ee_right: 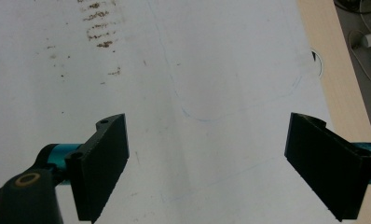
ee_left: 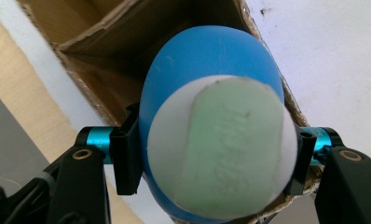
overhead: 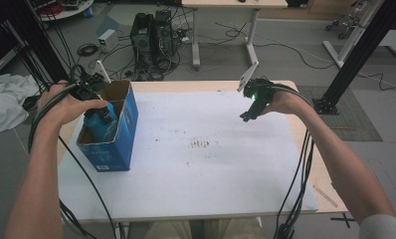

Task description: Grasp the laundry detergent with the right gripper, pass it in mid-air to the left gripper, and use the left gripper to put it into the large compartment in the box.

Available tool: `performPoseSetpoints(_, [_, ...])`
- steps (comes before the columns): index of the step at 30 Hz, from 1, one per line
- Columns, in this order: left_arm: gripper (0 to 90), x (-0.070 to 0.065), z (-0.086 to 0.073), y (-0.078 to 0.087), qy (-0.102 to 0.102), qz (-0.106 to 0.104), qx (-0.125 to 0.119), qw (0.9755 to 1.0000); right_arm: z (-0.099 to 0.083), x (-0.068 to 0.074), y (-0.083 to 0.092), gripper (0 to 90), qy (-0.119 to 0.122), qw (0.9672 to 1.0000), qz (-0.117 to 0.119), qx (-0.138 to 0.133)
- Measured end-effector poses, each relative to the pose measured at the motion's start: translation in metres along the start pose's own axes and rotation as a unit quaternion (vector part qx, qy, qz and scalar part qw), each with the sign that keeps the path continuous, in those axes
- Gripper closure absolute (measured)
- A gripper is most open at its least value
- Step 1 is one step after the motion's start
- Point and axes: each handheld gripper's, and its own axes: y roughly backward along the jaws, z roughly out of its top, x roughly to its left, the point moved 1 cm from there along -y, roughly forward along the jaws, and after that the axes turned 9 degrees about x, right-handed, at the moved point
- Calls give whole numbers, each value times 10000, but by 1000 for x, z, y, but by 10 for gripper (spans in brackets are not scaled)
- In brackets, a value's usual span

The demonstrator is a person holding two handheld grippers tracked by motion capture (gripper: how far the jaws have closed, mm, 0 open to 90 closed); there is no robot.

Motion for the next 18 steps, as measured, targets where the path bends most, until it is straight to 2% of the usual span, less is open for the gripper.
performPoseSetpoints(1, [379,-1,0,-11,-97,-20,75,9999,0,0,0,128,-2,10000,-7,-11])
performPoseSetpoints(2, [379,-1,0,-11,-105,-12,77,9999,0,0,0,128,7,10000,6,-1])
performPoseSetpoints(3, [379,1,-1,8,-10,-19,-41,10000,0,0,0,128,9,10000,5,-1])
performPoseSetpoints(4, [379,-2,1,-15,-187,-29,88,9998,-1,-1,0,128,-8,10000,5,-6])
performPoseSetpoints(5, [379,-1,1,-13,-121,-23,65,9999,0,0,-1,128,2,10000,3,6])
performPoseSetpoints(6, [379,0,-1,20,-8,-15,-140,9999,0,0,0,128,0,10000,6,0])
performPoseSetpoints(7, [378,-2,1,-18,-287,-32,104,9995,-1,-2,1,128,-33,10000,26,-38])
performPoseSetpoints(8, [378,-3,0,-23,-482,-5,90,9988,0,1,-1,128,-1,10000,0,11])
performPoseSetpoints(9, [378,-3,0,-23,-482,-5,90,9988,0,1,-1,128,-1,10000,0,11])
performPoseSetpoints(10, [378,0,-1,19,-31,-9,-111,9999,0,0,-1,128,0,10000,4,7])
performPoseSetpoints(11, [379,0,-1,19,-31,-9,-111,9999,0,0,-1,128,0,10000,4,7])
performPoseSetpoints(12, [379,0,0,4,16,-21,-36,10000,0,0,-1,128,1,10000,5,6])
performPoseSetpoints(13, [379,0,0,4,16,-21,-36,10000,0,-1,0,128,-13,10000,1,-10])
performPoseSetpoints(14, [379,-3,0,-27,-565,16,154,9983,0,1,-1,128,10,10000,-1,16])
performPoseSetpoints(18, [378,-3,0,-33,-552,-26,142,9984,-1,2,-3,128,-32,10000,18,46])
